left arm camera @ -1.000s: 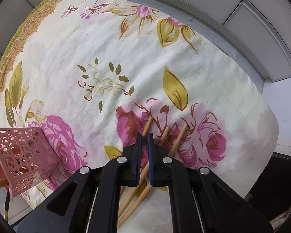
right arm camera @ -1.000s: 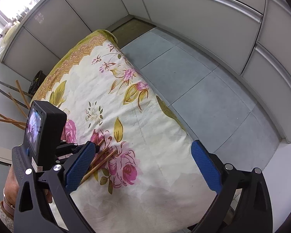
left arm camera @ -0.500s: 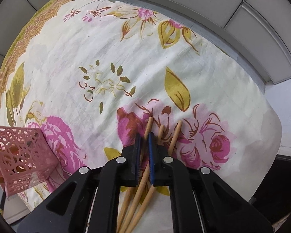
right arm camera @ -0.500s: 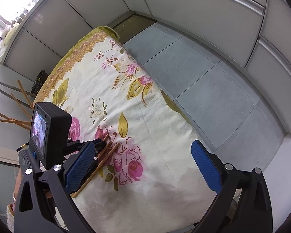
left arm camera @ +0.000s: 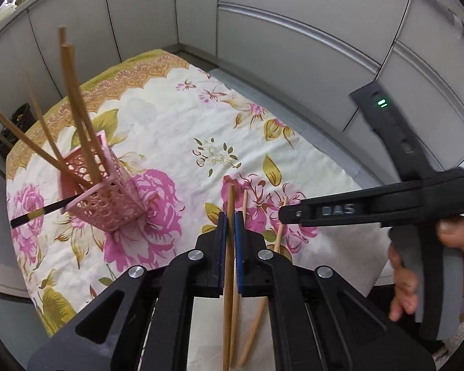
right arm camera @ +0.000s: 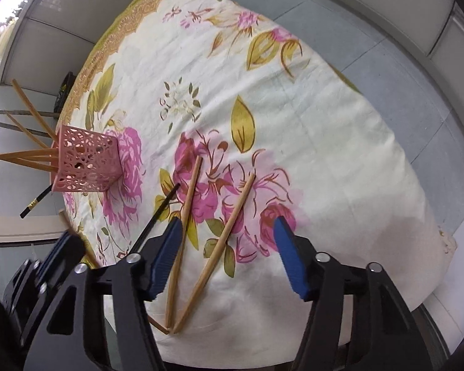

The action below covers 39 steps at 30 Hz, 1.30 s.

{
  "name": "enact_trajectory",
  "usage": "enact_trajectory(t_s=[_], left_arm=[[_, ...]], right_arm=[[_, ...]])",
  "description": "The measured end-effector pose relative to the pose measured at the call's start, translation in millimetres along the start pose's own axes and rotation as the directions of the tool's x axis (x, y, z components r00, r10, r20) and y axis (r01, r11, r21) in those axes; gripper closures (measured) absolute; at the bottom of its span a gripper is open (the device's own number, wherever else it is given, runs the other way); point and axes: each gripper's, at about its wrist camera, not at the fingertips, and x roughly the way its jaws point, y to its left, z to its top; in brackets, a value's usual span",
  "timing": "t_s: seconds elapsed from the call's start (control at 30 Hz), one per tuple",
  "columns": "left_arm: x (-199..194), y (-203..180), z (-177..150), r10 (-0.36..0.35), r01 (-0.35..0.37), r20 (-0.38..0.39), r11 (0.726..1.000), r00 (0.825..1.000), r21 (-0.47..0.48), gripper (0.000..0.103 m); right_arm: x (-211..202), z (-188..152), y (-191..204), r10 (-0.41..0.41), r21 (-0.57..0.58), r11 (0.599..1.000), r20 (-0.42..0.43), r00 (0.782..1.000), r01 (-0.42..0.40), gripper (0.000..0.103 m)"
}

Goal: Organize utensils
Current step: 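Grasp a bamboo chopstick with the right tool and lift it upright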

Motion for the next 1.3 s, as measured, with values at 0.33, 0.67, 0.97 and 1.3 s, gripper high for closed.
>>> enact_trajectory(t_s=[0.33, 0.67, 0.97, 1.3], left_arm=[[-76.5, 0.5, -21.3, 0.019, -0.02, 0.159, 1.0, 0.987, 0.002, 0.099], [-100.5, 13.5, -32.4, 0.058, -0.052, 0.217, 0.998, 0.974, -0.033, 0.099], [-115.4, 10.9, -33.5, 0.085, -0.076, 0.26, 0.996, 0.962, -0.047, 0.099], [-143.5, 1.7, -32.9, 0.07, -0.049, 0.339, 0.996, 0.938, -0.069, 0.099]], right_arm=[[34.3, 2.3, 38.5, -0.228, -0.063, 0.971, 0.046, 0.973, 0.231, 0.077], [30.4, -7.8, 44.4, -0.284, -0.056, 0.953, 0.181, 0.941, 0.299, 0.094], [-4.1, -28.1, 34.0, -0.214, -0.088, 0.967, 0.235, 0.948, 0.24, 0.097], [-74.7, -33.7, 43.9, -0.1, -0.125, 0.979, 0.401, 0.911, 0.163, 0.097]])
